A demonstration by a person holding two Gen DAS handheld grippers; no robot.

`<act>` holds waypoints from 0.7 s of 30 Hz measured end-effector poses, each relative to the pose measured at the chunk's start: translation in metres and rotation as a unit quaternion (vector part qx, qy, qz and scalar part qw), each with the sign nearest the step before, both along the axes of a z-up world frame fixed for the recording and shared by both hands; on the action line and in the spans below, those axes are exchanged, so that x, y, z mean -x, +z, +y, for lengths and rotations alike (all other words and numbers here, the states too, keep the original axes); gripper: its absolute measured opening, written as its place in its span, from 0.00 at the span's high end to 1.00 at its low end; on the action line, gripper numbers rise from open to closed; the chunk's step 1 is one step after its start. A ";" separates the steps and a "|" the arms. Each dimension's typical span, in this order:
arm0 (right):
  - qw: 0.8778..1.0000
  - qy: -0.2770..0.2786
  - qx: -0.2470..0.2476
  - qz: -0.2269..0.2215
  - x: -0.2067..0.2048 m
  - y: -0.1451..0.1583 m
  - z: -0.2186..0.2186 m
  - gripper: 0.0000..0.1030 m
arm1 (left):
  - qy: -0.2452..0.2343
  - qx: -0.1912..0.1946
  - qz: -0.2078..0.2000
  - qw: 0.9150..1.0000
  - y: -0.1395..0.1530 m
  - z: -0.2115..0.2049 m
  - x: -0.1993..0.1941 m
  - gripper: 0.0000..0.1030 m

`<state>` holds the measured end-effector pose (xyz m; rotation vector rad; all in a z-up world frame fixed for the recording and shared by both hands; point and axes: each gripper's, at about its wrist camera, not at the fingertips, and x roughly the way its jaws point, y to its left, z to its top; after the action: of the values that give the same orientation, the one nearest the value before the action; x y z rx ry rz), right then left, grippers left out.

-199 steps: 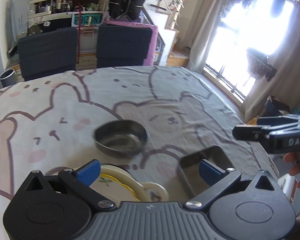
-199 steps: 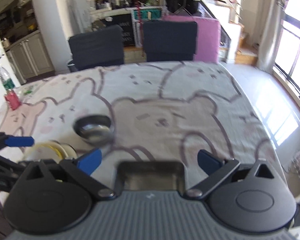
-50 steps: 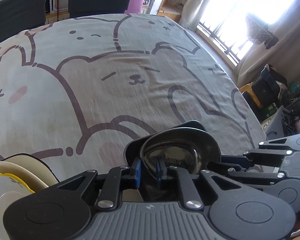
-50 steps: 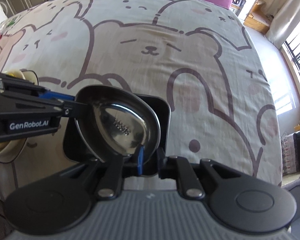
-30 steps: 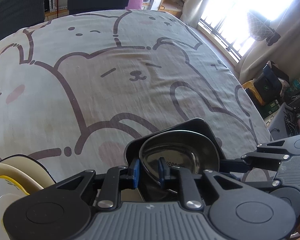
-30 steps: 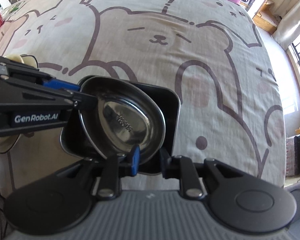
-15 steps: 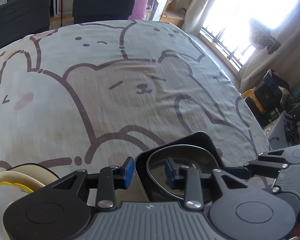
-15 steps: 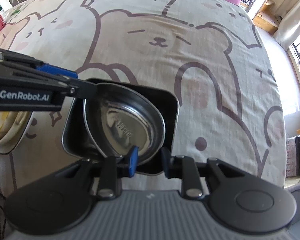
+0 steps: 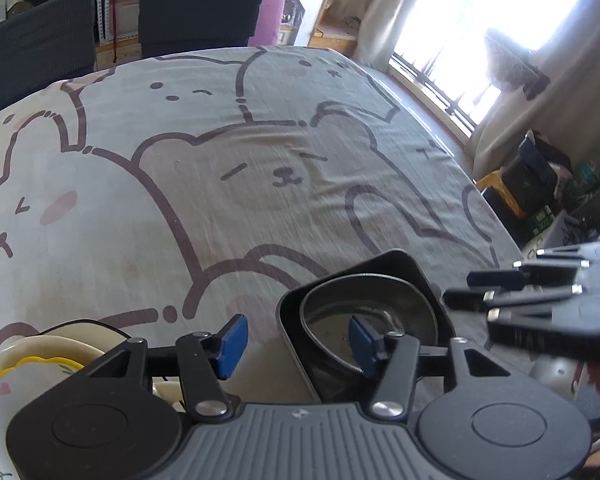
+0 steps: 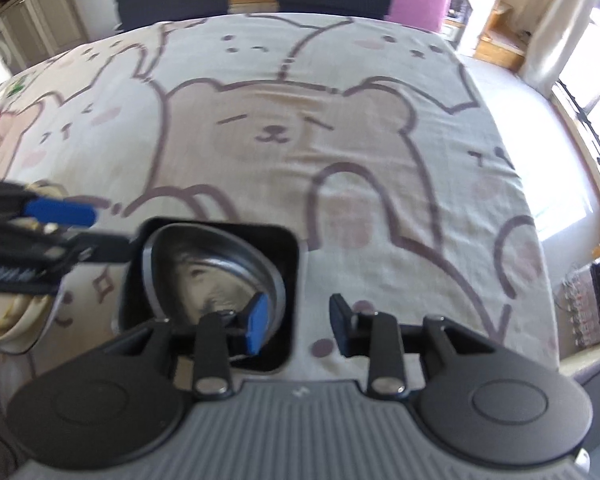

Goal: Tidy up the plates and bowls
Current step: 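Grip the tray rim together with the bowl rim using both grippers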

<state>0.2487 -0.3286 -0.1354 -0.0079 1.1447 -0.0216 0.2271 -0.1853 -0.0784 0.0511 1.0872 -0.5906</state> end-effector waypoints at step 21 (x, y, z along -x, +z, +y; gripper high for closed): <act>0.998 -0.001 -0.057 0.016 -0.016 -0.022 -0.019 0.92 | -0.022 -0.037 0.024 0.999 -0.023 -0.003 -0.004 0.71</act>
<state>0.2643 -0.3475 -0.1571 0.0943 1.1775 0.0431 0.2310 -0.1884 -0.1018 0.1257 1.1572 -0.5941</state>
